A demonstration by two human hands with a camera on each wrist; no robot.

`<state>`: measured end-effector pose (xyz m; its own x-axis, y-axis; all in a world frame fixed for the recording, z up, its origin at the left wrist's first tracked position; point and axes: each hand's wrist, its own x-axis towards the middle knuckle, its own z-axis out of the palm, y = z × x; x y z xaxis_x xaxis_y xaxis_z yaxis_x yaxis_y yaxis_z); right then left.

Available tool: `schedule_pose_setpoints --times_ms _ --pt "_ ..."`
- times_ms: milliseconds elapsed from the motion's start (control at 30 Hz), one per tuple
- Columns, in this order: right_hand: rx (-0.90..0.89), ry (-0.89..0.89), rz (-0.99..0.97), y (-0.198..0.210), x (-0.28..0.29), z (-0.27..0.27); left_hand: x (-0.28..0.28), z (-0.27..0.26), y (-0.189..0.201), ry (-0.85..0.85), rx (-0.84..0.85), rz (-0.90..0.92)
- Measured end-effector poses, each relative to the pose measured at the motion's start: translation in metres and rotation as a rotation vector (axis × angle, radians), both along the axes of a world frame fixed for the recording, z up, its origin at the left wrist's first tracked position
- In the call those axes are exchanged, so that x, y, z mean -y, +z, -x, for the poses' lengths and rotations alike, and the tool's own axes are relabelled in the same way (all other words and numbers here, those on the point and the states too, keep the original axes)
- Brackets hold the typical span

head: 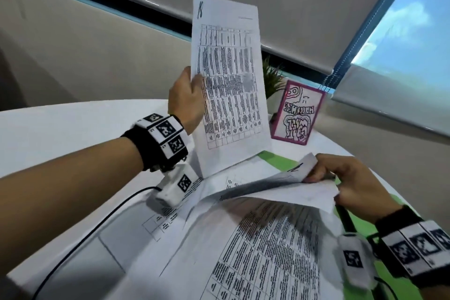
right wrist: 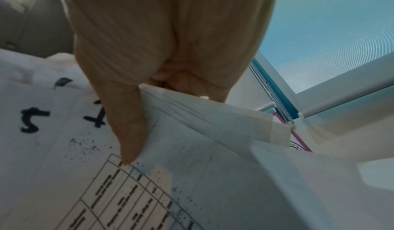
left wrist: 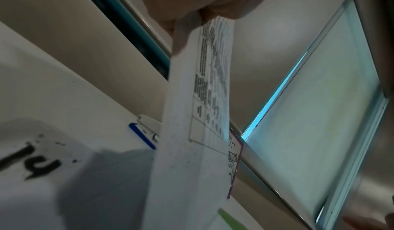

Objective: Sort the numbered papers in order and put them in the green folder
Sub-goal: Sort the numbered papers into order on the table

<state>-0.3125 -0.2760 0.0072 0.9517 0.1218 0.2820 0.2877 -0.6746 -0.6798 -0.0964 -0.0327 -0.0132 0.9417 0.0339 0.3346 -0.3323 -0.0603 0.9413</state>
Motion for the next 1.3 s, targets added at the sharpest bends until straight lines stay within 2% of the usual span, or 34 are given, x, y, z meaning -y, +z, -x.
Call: schedule_pose_setpoints --times_ms 100,233,300,400,500,600,667,733,767,833,900,967,1167,1300 --pt "-0.015 -0.017 0.024 -0.001 0.004 0.001 0.002 0.011 -0.006 -0.107 0.008 -0.004" --pt "-0.022 -0.053 0.009 -0.001 0.004 -0.002 0.005 0.029 -0.026 -0.417 -0.194 -0.21" --pt "-0.019 -0.056 0.005 0.0 0.003 -0.004 0.005 0.035 -0.037 -0.494 -0.229 -0.222" --pt "-0.004 -0.042 -0.008 0.004 0.0 -0.005 0.004 0.036 -0.034 -0.433 -0.182 -0.11" --pt "-0.006 -0.032 -0.006 0.005 0.0 -0.006 0.0 0.027 -0.021 -0.443 -0.149 0.057" --pt "-0.003 -0.024 0.002 0.006 0.001 -0.006 -0.006 0.018 -0.014 -0.417 -0.162 0.112" --pt "-0.002 -0.021 0.004 0.006 0.001 -0.005 -0.007 0.015 -0.016 -0.342 -0.122 0.023" --pt "-0.01 -0.025 0.011 0.006 0.002 -0.005 -0.012 0.018 -0.02 -0.251 -0.028 -0.225" --pt "-0.013 -0.026 0.017 0.006 0.002 -0.005 -0.014 0.021 -0.022 -0.256 0.0 -0.351" --pt "-0.019 -0.022 0.025 0.007 0.002 -0.005 -0.018 0.027 -0.027 -0.429 -0.03 -0.456" --pt "-0.024 -0.026 0.028 0.007 0.003 -0.006 -0.018 0.033 -0.032 -0.65 -0.199 -0.384" --pt "-0.022 -0.034 0.036 0.008 0.003 -0.006 -0.014 0.037 -0.036 -0.713 -0.357 -0.259" --pt "-0.034 -0.057 0.058 0.008 0.001 -0.007 -0.003 0.029 -0.042 -0.383 -0.438 -0.059" --pt "-0.029 -0.065 0.041 0.008 0.001 -0.006 -0.007 0.022 -0.039 -0.064 -0.322 -0.262"
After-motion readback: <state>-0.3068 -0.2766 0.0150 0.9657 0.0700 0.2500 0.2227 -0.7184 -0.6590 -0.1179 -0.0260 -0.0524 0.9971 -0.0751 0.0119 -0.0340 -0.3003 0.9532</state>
